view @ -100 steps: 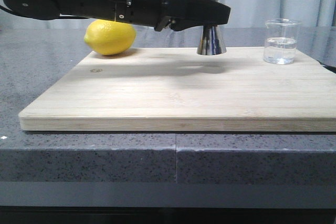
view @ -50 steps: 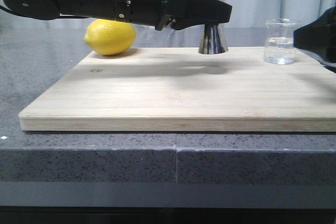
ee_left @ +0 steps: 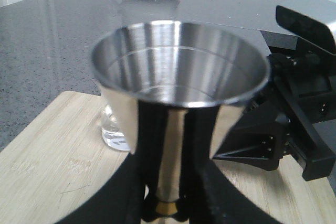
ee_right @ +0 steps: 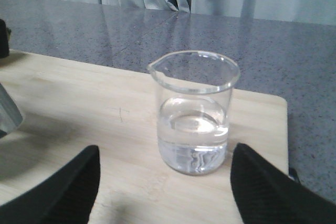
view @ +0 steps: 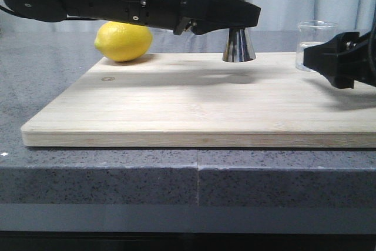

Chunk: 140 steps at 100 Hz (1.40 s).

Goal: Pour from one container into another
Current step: 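Reach the right gripper to the glass beaker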

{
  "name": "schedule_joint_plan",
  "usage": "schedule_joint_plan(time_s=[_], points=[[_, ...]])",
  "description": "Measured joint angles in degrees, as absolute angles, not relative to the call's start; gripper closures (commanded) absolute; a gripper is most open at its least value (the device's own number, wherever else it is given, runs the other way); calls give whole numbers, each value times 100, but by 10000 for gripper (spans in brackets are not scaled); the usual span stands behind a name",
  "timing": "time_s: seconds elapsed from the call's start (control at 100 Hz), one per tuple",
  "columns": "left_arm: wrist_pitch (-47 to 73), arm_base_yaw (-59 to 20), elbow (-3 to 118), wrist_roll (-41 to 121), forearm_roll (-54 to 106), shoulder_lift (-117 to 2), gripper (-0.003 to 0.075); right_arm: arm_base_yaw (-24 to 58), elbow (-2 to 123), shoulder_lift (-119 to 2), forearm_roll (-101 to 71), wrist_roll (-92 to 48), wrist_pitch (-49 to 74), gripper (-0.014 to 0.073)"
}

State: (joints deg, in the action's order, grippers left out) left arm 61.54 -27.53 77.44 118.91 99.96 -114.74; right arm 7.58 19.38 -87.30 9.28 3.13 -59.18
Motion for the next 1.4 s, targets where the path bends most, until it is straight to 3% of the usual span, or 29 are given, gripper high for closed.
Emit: schedule_joint_plan(time_s=[1.4], points=[[6167, -2753, 7752, 11877, 9941, -11474, 741, 758, 2930, -9578, 928, 313, -5868, 115]])
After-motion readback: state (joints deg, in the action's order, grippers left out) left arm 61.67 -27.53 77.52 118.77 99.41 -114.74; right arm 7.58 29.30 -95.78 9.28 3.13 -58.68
